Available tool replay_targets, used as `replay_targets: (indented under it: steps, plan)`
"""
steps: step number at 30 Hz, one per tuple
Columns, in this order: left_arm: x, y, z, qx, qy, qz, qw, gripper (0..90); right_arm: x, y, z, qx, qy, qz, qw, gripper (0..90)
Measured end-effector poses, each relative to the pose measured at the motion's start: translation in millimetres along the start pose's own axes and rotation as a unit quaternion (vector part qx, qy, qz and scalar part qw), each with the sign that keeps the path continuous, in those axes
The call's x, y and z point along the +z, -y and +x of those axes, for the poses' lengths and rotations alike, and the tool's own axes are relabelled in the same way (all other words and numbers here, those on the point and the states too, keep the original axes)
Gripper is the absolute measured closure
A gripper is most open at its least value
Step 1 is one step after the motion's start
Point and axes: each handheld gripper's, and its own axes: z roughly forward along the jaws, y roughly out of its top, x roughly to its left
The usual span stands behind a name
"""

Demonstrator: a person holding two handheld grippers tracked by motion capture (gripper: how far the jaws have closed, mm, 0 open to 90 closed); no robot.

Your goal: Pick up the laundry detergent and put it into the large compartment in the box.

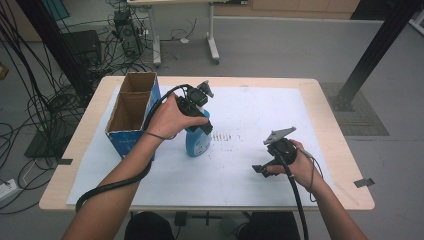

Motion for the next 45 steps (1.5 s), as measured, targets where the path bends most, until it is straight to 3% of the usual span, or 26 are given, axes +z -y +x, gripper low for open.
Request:
replay_targets:
  steps: [45]
  plan:
    - [-0.8, -1.1, -0.5, 0.002, 0.0, 0.001, 1.0, 9.8, 1.3, -1.2, 0.0, -0.003, 0.003, 0.003, 1.0, 4.4]
